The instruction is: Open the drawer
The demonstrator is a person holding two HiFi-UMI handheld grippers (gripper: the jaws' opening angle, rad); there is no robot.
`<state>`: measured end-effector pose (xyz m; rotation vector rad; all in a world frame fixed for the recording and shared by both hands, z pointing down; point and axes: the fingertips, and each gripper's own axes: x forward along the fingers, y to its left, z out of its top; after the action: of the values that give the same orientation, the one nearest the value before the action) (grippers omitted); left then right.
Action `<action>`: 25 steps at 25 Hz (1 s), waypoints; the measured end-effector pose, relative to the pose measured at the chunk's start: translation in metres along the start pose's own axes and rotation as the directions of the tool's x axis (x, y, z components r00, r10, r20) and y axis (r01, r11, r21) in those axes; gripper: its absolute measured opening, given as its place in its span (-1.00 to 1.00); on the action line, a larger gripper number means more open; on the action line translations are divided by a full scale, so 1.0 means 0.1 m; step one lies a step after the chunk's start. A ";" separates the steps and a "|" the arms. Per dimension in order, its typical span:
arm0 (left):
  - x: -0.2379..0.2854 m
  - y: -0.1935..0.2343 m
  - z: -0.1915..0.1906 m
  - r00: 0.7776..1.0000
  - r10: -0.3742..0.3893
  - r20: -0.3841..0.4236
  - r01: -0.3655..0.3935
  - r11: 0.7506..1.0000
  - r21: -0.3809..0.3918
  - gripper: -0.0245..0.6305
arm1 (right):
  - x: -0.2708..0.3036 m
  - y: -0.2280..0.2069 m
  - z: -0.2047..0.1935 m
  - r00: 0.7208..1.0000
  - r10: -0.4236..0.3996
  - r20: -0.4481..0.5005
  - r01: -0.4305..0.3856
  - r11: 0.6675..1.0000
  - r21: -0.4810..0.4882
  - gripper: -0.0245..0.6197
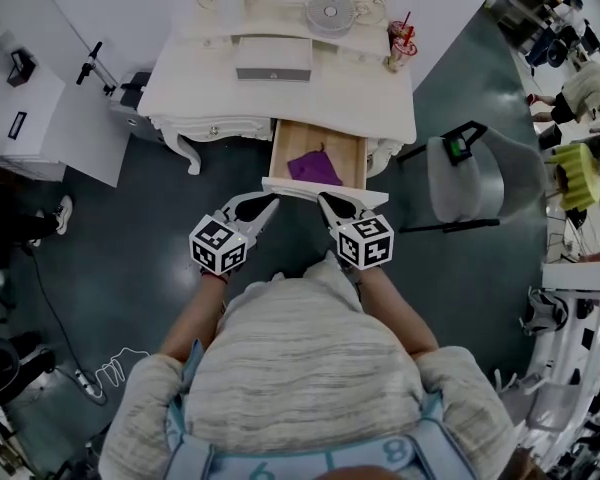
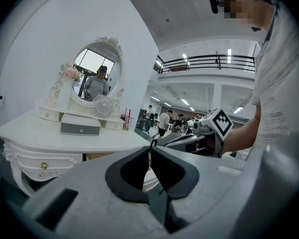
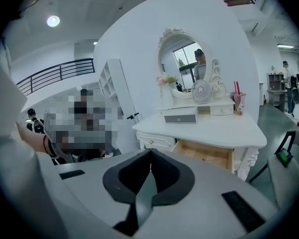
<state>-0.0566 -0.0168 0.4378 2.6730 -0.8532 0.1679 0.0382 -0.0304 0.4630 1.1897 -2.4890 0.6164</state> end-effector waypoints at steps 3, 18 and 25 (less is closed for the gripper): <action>-0.04 -0.05 0.01 1.000 -0.005 -0.002 0.005 1.000 0.006 -0.84 | -0.08 0.08 0.07 1.000 0.021 0.021 -0.021 1.000 -0.009 -0.89; -0.21 -0.23 0.16 1.000 -0.019 0.009 0.018 0.997 0.080 -0.84 | -0.35 0.21 0.21 0.997 0.060 0.058 -0.054 0.994 -0.093 -0.90; -0.26 -0.25 0.15 1.000 -0.014 0.011 0.013 0.996 0.090 -0.84 | -0.31 0.29 0.22 0.995 0.075 0.065 -0.068 0.993 -0.100 -0.90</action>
<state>-0.0632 0.0116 0.4116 2.7654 -0.8496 0.1914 0.0318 -0.0051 0.4227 1.1079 -2.5965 0.4738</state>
